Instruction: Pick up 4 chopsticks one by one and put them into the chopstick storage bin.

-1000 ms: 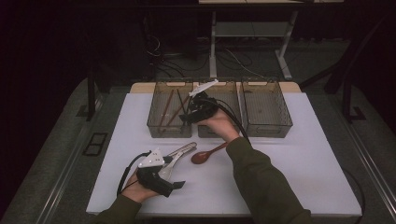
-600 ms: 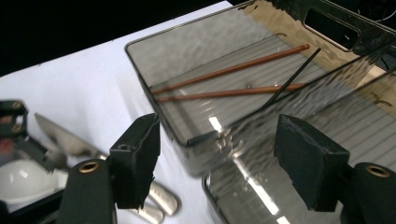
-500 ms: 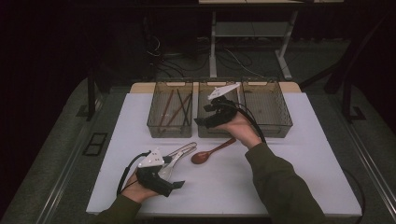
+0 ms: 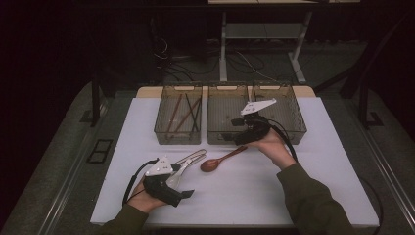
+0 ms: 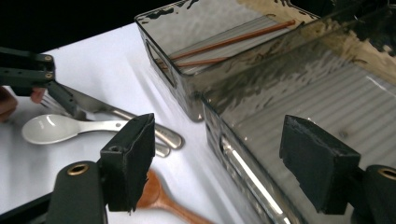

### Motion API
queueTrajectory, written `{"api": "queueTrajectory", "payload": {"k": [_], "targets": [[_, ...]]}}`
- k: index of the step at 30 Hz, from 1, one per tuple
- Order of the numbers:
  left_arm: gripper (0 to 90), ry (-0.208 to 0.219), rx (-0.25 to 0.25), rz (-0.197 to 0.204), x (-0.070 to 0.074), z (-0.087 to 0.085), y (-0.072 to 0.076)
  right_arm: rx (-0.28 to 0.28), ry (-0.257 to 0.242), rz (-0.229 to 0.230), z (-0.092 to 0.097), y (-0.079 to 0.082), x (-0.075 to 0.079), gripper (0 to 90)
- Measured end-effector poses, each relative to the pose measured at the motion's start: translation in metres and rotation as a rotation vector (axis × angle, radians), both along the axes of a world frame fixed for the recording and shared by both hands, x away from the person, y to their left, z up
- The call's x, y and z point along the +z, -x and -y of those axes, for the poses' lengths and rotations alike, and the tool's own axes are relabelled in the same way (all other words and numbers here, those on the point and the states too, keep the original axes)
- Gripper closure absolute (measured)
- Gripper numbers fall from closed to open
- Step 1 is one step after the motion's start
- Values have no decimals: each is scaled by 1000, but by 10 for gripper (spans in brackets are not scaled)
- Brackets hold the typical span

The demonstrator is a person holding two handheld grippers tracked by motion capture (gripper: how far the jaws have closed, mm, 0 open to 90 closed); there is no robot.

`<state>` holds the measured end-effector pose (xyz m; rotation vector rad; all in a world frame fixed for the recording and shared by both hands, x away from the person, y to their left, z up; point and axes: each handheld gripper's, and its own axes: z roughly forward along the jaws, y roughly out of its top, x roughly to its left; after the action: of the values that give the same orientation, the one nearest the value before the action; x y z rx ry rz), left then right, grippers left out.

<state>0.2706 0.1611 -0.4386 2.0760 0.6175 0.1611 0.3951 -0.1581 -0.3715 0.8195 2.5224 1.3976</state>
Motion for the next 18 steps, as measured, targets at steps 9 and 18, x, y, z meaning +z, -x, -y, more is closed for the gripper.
{"api": "queueTrajectory", "payload": {"k": [9, 18], "targets": [[0, -2, 1, -1, 0, 1, -1, -36, -32, 1, 42, 23, -10, 263], [0, -5, 2, 2, 1, 0, -2, -68, -34, -17, 74, 44, -23, 247]]}}
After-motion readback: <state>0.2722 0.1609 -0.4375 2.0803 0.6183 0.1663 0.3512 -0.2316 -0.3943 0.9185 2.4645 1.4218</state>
